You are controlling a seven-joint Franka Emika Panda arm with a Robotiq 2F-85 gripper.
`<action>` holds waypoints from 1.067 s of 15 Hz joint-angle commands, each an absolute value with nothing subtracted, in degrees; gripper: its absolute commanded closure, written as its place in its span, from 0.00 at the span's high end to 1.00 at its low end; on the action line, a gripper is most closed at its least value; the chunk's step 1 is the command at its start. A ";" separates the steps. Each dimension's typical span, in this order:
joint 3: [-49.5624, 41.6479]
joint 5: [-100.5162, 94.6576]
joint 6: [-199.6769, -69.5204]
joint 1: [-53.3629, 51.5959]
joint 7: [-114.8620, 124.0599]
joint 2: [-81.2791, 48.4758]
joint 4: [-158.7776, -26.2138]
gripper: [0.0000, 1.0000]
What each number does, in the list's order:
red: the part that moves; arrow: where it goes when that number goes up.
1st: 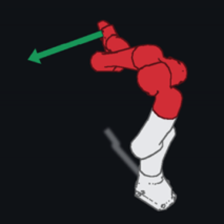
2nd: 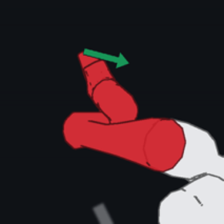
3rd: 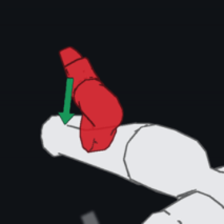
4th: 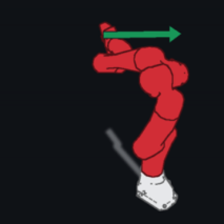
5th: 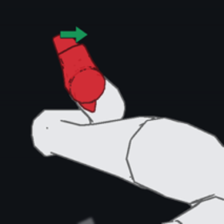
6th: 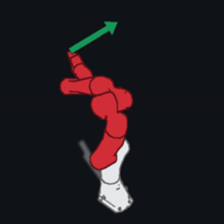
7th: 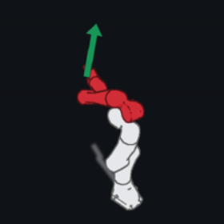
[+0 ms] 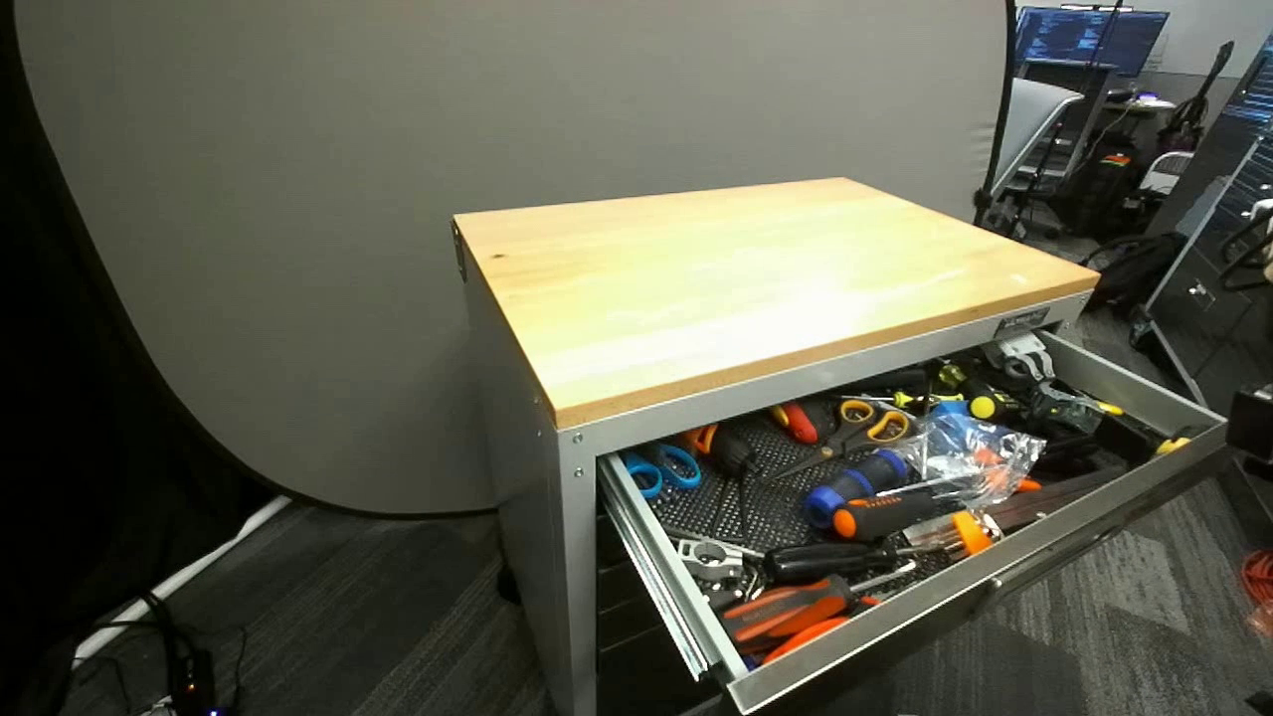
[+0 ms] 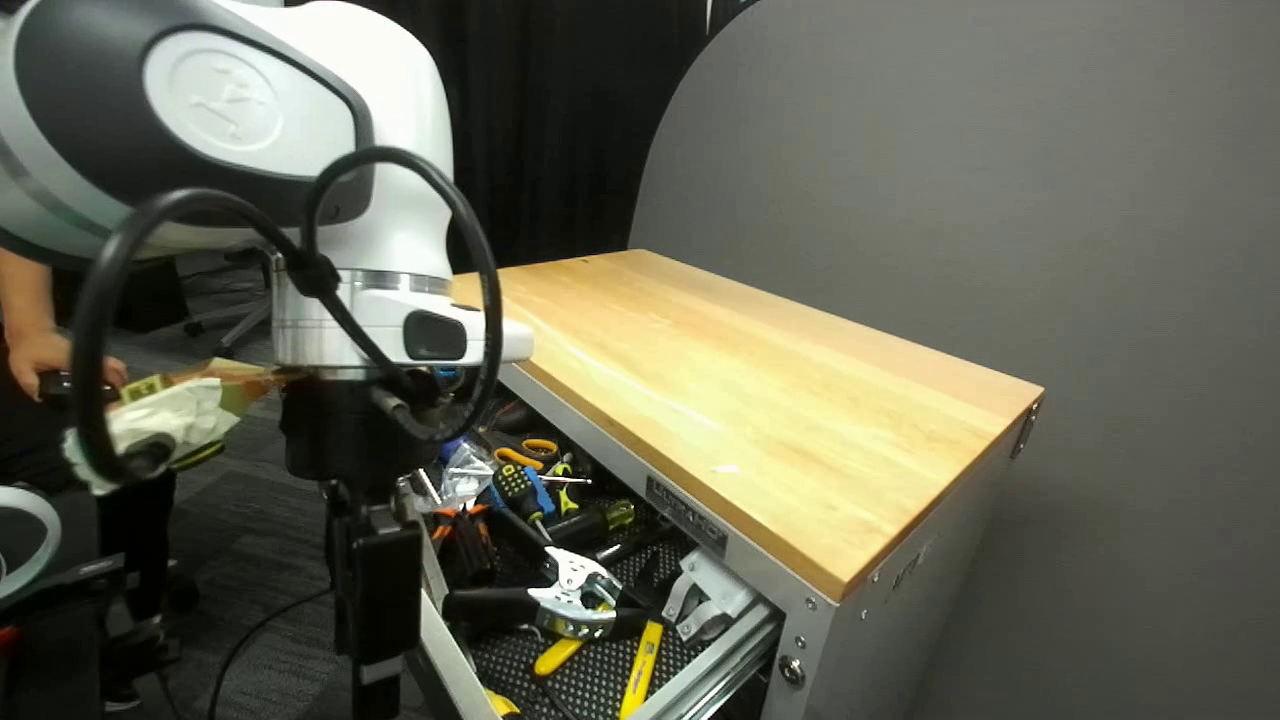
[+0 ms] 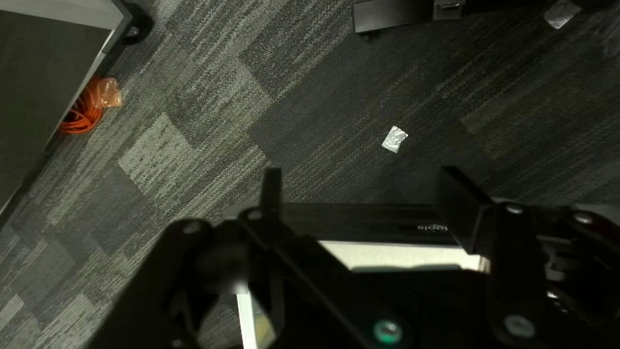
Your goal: Put the screwdriver in the drawer and close it
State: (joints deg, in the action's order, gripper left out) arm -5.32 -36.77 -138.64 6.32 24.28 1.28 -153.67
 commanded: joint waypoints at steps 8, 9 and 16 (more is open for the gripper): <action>-5.86 -38.84 -142.89 4.53 30.12 -8.05 -151.03 0.01; -5.96 -39.11 -143.36 4.08 31.35 -9.10 -150.33 0.00; -7.49 -42.03 -145.59 -0.32 43.69 -15.44 -144.85 0.02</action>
